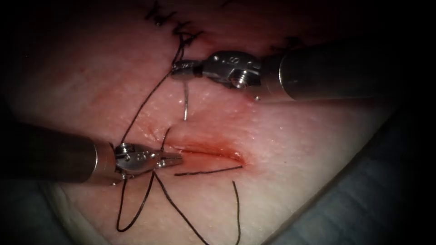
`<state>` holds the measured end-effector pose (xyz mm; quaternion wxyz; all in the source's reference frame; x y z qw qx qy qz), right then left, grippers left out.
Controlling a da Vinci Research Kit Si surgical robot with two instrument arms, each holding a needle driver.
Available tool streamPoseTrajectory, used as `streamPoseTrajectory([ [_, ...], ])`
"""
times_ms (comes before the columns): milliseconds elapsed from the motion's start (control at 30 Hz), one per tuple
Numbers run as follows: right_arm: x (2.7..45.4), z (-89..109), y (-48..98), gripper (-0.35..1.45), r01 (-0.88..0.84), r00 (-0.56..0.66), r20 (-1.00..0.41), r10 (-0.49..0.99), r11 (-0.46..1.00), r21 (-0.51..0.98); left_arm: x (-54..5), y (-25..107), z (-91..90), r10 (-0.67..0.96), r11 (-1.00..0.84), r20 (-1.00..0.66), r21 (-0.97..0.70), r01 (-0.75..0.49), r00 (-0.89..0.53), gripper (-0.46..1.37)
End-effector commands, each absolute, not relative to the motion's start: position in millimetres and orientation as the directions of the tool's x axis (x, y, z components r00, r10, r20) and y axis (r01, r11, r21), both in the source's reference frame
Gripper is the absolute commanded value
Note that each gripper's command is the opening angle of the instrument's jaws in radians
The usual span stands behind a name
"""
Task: Wound Closure
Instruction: Regrasp the needle with the right tool and throw it through the top of the skin
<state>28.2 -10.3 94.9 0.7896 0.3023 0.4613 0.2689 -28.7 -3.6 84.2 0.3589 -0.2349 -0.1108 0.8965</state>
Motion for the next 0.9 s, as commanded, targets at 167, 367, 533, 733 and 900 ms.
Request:
streamPoseTrajectory([
  [167, 28.4, 95.0, -11.1, -0.35, -0.124, 0.422, -0.547, 0.723, 0.644, 0.755, -28.6, -3.6, 84.2, 0.695, -0.718, -0.341, -0.376, -0.586, -0.633, -0.35],
  [367, 28.5, 95.1, -12.3, -0.35, -0.131, 0.419, -0.530, 0.738, 0.626, 0.769, -28.5, -3.6, 84.1, 0.695, -0.718, -0.341, -0.376, -0.586, -0.633, -0.35],
  [533, 28.3, 95.0, -12.2, -0.35, -0.147, 0.410, -0.486, 0.772, 0.582, 0.800, -28.5, -3.6, 84.1, 0.691, -0.722, -0.344, -0.374, -0.582, -0.636, -0.35],
  [733, 28.1, 94.9, -11.4, -0.35, -0.143, 0.363, -0.434, 0.825, 0.509, 0.849, -28.5, -3.7, 84.2, 0.691, -0.722, -0.344, -0.374, -0.582, -0.636, -0.35],
  [900, 28.2, 95.3, -11.9, -0.35, -0.160, 0.349, -0.431, 0.832, 0.506, 0.847, -28.5, -3.7, 84.2, 0.691, -0.722, -0.344, -0.374, -0.582, -0.636, -0.35],
])
